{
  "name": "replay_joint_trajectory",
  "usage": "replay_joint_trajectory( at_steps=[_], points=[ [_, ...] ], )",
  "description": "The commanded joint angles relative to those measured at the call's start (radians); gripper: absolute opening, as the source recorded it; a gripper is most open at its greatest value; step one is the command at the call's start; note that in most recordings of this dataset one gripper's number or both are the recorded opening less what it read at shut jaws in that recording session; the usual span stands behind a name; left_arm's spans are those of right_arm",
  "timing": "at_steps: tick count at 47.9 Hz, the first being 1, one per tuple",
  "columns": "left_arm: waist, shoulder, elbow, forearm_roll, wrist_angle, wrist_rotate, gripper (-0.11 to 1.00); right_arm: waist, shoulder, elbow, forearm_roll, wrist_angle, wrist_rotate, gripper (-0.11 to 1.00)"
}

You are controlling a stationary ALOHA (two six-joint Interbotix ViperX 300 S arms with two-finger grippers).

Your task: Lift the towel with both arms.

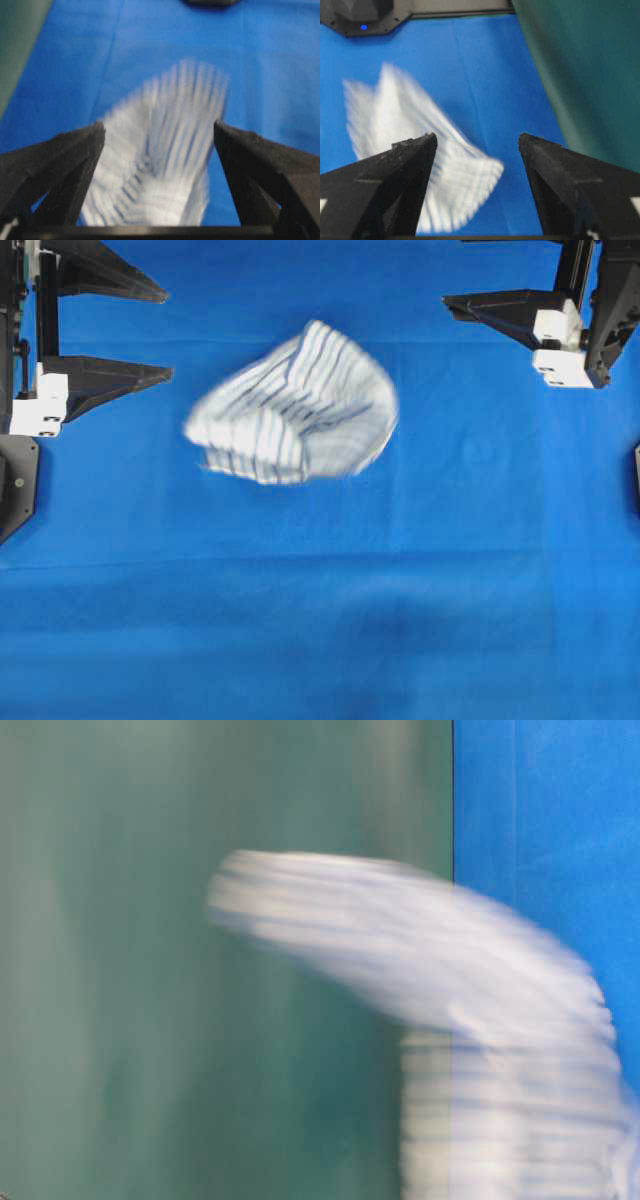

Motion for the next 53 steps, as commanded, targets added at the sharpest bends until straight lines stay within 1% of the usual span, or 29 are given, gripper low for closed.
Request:
replay_joint_trajectory(
  at_steps=[1,7,12,20,25,29,37,42,49,53],
  points=[
    [-0.002,0.002,-0.012,-0.002,-0.003,-0.005,0.94,-0.002,-0.009,-0.017,-0.003,-0.003,-0.002,0.68],
    [-0.005,0.002,0.006,-0.002,-0.003,-0.005,0.93,-0.002,-0.006,0.000,-0.005,-0.003,-0.002,0.68],
    [-0.012,0.008,0.040,-0.002,-0.012,-0.006,0.93,0.000,-0.003,0.026,-0.002,-0.008,0.006,0.68],
    [-0.049,0.044,0.143,-0.006,-0.086,-0.015,0.93,0.018,0.017,0.109,0.006,-0.058,0.020,0.68],
    [-0.078,0.084,0.212,-0.006,-0.176,-0.040,0.93,0.031,0.044,0.164,0.023,-0.110,0.034,0.68],
    [-0.094,0.118,0.255,-0.006,-0.238,-0.061,0.93,0.040,0.077,0.210,0.026,-0.160,0.049,0.68],
    [-0.115,0.201,0.339,-0.006,-0.360,-0.071,0.93,0.061,0.178,0.279,0.026,-0.281,0.087,0.67],
    [-0.132,0.278,0.397,-0.006,-0.474,-0.072,0.93,0.080,0.253,0.304,0.028,-0.359,0.104,0.67],
    [-0.156,0.400,0.454,-0.006,-0.626,-0.072,0.93,0.100,0.370,0.318,0.028,-0.459,0.135,0.67],
    [-0.161,0.472,0.465,-0.006,-0.673,-0.072,0.93,0.104,0.436,0.313,0.026,-0.497,0.144,0.67]
  ],
)
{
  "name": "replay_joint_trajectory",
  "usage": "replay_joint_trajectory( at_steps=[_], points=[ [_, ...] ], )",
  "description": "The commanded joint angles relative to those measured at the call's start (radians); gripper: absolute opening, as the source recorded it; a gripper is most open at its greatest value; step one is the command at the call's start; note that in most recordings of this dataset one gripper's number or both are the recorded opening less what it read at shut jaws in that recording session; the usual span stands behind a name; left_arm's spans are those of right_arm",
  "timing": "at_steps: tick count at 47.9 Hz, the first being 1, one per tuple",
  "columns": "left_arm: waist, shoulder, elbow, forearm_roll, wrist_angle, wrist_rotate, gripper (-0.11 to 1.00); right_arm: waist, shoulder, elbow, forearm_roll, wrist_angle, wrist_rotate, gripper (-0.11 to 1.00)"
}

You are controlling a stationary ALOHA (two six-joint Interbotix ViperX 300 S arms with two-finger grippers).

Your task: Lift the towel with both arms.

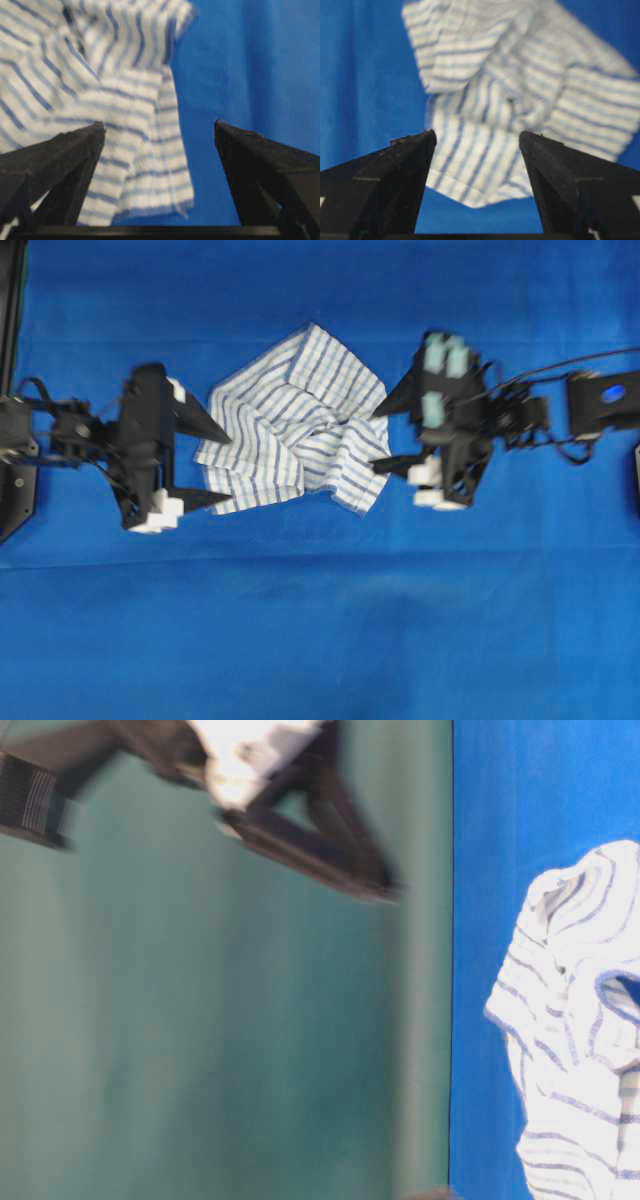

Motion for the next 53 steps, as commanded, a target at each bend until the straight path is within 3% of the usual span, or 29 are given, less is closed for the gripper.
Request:
replay_joint_trajectory(
  at_steps=[1,17,30,32,36,40,45,47,53],
  points=[
    [-0.008,0.069,-0.003,-0.003,-0.057,0.000,0.93,0.005,0.048,-0.015,0.003,-0.043,0.005,0.67],
    [-0.009,0.324,-0.021,-0.003,-0.147,0.000,0.93,0.009,0.273,-0.069,0.003,-0.160,0.009,0.67],
    [-0.005,0.354,-0.023,-0.006,-0.138,-0.008,0.89,0.009,0.354,-0.118,-0.002,-0.163,0.006,0.67],
    [-0.005,0.353,-0.021,-0.006,-0.129,-0.017,0.85,0.009,0.359,-0.120,-0.002,-0.163,0.003,0.66],
    [-0.005,0.353,-0.020,-0.006,-0.110,-0.021,0.64,0.008,0.359,-0.120,-0.003,-0.160,0.000,0.61],
    [-0.005,0.348,-0.018,-0.006,-0.089,-0.021,0.37,0.008,0.357,-0.118,-0.003,-0.155,-0.002,0.38],
    [0.000,0.347,-0.021,-0.006,-0.072,-0.020,0.12,0.006,0.356,-0.114,-0.003,-0.155,-0.006,0.07],
    [0.003,0.347,-0.025,-0.006,-0.066,-0.020,0.05,0.005,0.354,-0.114,-0.003,-0.155,-0.008,0.04],
    [0.012,0.344,-0.023,-0.006,-0.058,-0.020,0.05,0.000,0.354,-0.115,-0.005,-0.155,-0.009,0.04]
  ],
)
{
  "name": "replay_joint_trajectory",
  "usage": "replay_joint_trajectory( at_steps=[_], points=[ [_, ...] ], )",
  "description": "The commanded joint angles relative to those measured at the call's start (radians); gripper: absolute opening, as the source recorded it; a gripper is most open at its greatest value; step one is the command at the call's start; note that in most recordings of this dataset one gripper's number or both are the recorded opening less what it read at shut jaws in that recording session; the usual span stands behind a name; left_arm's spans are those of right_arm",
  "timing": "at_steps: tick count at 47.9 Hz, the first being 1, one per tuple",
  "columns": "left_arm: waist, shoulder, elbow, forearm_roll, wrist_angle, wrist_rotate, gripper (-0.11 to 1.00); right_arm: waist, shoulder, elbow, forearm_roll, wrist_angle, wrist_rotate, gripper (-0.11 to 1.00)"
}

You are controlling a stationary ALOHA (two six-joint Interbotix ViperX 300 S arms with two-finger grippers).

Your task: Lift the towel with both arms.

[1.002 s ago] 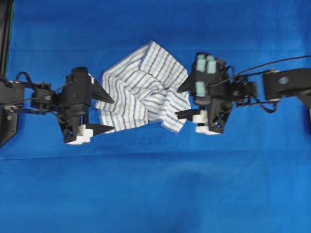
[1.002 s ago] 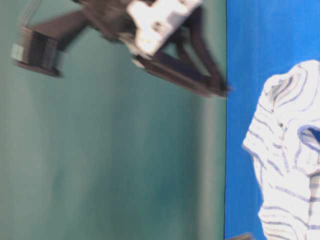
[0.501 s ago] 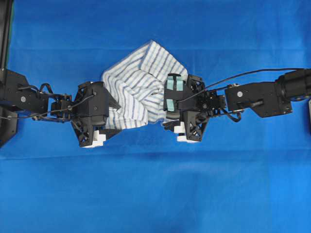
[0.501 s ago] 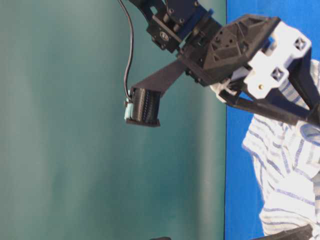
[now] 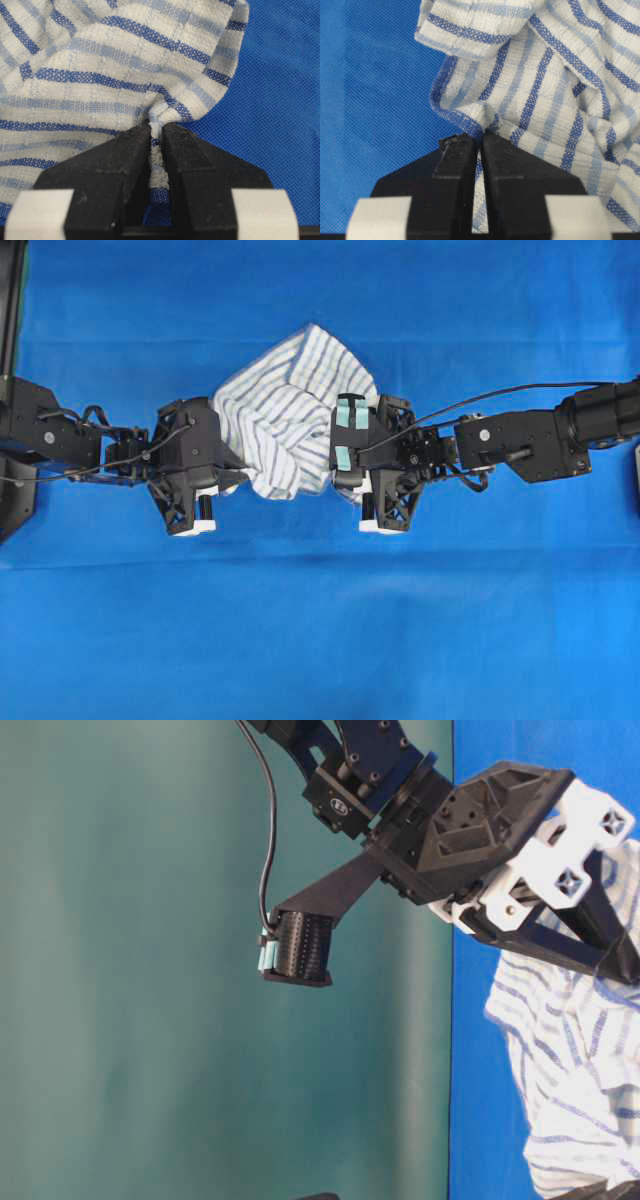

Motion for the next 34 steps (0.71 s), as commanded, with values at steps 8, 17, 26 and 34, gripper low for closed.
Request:
replay_joint_trajectory(
  at_steps=[8,17,26,34],
  points=[
    [0.003,-0.031,-0.009,0.002,0.020,-0.002,0.05,-0.005,-0.028,-0.011,-0.003,-0.002,0.002,0.04],
    [0.003,-0.167,-0.051,0.002,0.138,-0.003,0.05,-0.003,-0.138,-0.011,-0.002,0.075,0.009,0.04],
    [0.015,-0.345,-0.132,0.003,0.313,-0.002,0.05,-0.003,-0.314,-0.020,-0.002,0.192,0.003,0.04],
    [0.038,-0.471,-0.216,0.003,0.420,-0.002,0.05,-0.003,-0.463,-0.055,-0.003,0.299,0.000,0.04]
  ],
)
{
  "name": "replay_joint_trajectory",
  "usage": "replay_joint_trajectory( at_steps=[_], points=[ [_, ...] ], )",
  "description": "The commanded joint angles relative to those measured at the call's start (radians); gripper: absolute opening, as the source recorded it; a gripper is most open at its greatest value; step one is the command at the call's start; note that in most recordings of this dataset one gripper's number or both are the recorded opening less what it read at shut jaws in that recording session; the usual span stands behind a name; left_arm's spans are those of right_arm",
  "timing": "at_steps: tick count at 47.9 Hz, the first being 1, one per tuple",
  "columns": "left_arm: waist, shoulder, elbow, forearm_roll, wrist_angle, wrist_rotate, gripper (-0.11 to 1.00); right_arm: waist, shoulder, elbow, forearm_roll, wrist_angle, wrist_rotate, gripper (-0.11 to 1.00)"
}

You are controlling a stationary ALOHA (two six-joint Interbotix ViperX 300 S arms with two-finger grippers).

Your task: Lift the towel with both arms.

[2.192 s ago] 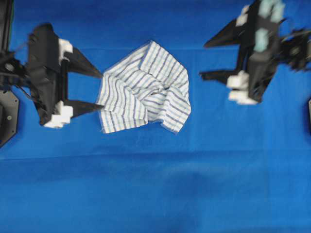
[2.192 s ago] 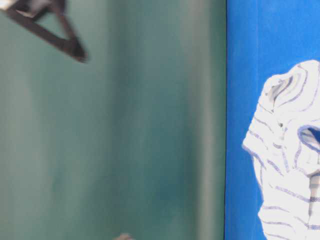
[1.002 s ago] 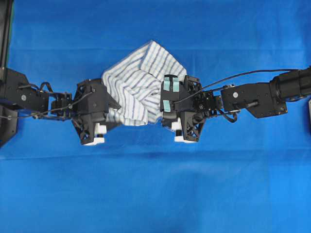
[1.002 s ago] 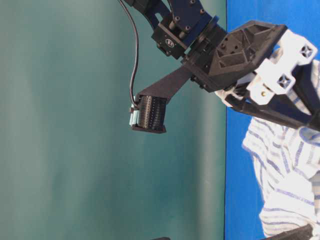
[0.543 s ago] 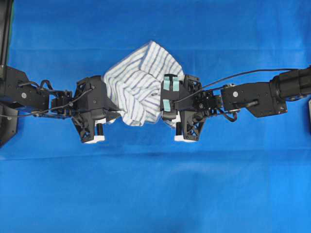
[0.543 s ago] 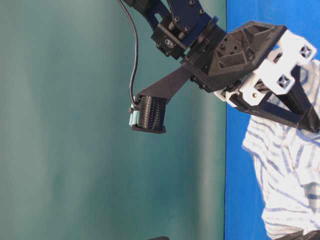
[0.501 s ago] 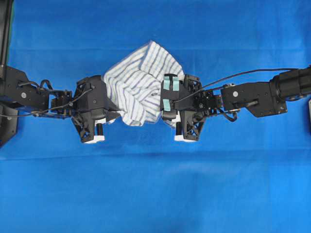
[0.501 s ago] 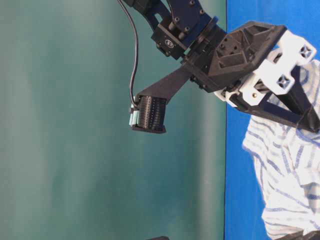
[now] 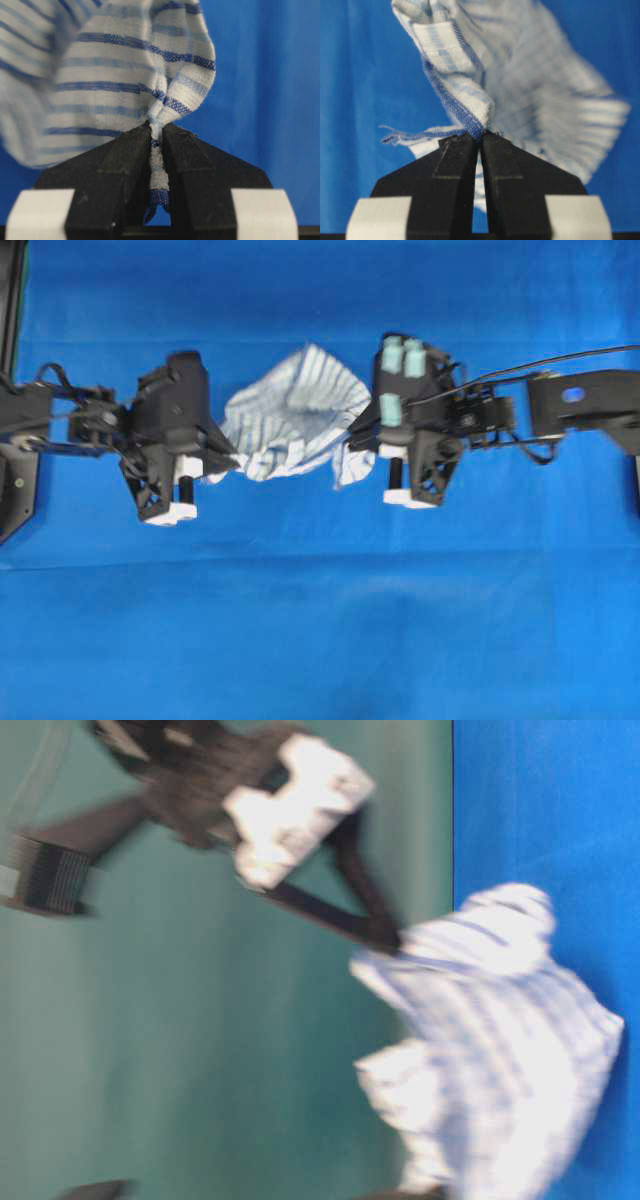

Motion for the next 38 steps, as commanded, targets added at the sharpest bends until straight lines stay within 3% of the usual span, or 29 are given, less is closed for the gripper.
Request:
replay_joint_trajectory(
  at_steps=[1,15,38],
  points=[
    [0.014,-0.075,-0.069,0.002,0.049,0.002,0.05,0.002,-0.098,-0.046,-0.002,0.048,-0.005,0.04],
    [0.040,-0.201,-0.225,0.009,0.149,0.014,0.05,0.000,-0.264,-0.156,-0.017,0.202,-0.041,0.04],
    [0.092,-0.239,-0.445,0.011,0.192,0.021,0.05,0.000,-0.331,-0.348,-0.025,0.291,-0.112,0.04]
  ],
)
